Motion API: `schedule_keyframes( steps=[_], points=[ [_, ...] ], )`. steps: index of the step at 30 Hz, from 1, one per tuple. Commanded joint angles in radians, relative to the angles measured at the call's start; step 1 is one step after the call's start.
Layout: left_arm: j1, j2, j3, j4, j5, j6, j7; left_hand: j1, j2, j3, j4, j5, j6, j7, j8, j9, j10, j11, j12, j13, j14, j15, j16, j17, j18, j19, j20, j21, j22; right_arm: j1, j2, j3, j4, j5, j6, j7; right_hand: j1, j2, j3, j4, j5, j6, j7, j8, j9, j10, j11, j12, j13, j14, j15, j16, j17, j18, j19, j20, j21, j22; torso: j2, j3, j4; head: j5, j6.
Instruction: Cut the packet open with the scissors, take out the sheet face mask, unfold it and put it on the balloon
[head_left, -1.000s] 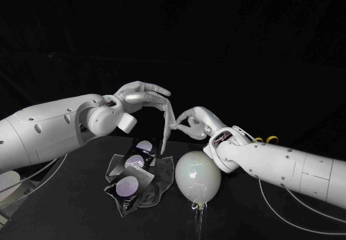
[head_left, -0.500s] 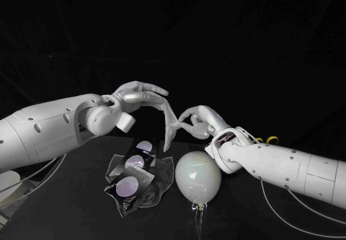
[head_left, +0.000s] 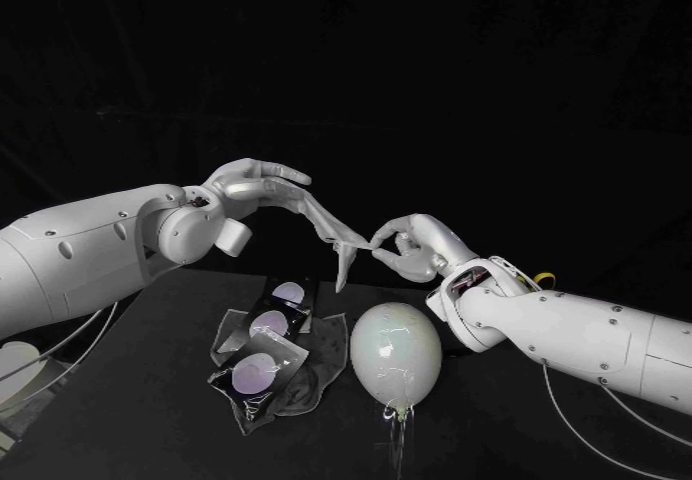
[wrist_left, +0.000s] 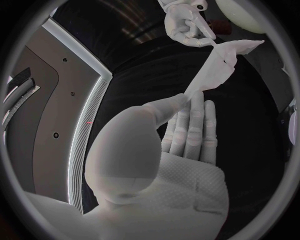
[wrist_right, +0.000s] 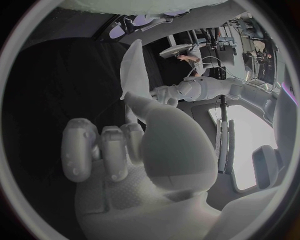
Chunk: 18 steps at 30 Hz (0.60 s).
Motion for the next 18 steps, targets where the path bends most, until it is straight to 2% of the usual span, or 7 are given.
schedule_keyframes(
  steps=[1,9,18],
  points=[
    [0.002,0.002,0.002,-0.007,0.000,-0.003,0.011,0.010,-0.002,0.005,-0.003,0.003,0.008,0.003,-0.005,-0.001,0.032,-0.022,0.001,0.001,-0.001,-0.005,0.005,0.001,0.014,0.003,-0.006,0.004,0.001,0.000,-0.005,0.000,0.008,-0.041,0.038,0.007,-0.009,-0.003,0.004,-0.001,-0.001,-0.003,0.002,0.004,0.025,0.024,-0.003,0.004,0.143,0.103,-0.007,0.003,0.263,-0.018,0.007,-0.007,0.002,0.206,0.001,0.0000,0.0014,0.000,-0.001],
    [0.002,0.006,0.001,-0.020,0.000,0.001,0.004,0.010,-0.002,0.005,-0.003,0.003,0.009,0.003,-0.005,-0.001,0.032,-0.022,0.001,0.002,0.000,-0.005,0.006,0.002,0.014,0.003,-0.007,0.005,0.001,0.000,-0.013,0.000,0.019,-0.083,0.061,0.012,-0.011,-0.006,0.006,-0.001,-0.001,-0.007,0.002,0.009,0.028,0.025,-0.003,0.005,0.145,0.103,-0.007,0.003,0.263,-0.017,0.005,-0.007,-0.001,0.205,0.000,-0.0005,0.0012,0.000,0.000],
    [0.002,0.008,0.001,-0.028,-0.005,-0.002,0.001,0.010,-0.002,0.005,-0.003,0.003,0.009,0.003,-0.005,-0.001,0.032,-0.022,0.001,0.002,0.000,-0.005,0.006,0.002,0.014,0.003,-0.007,0.005,0.001,0.000,-0.016,0.000,0.022,-0.201,0.118,-0.016,-0.011,-0.008,0.008,-0.002,-0.001,-0.008,0.002,0.013,0.030,0.028,-0.003,0.010,0.150,0.103,-0.007,0.003,0.263,-0.017,0.004,-0.007,-0.003,0.205,0.001,-0.0004,0.0018,0.004,-0.003]
  ],
)
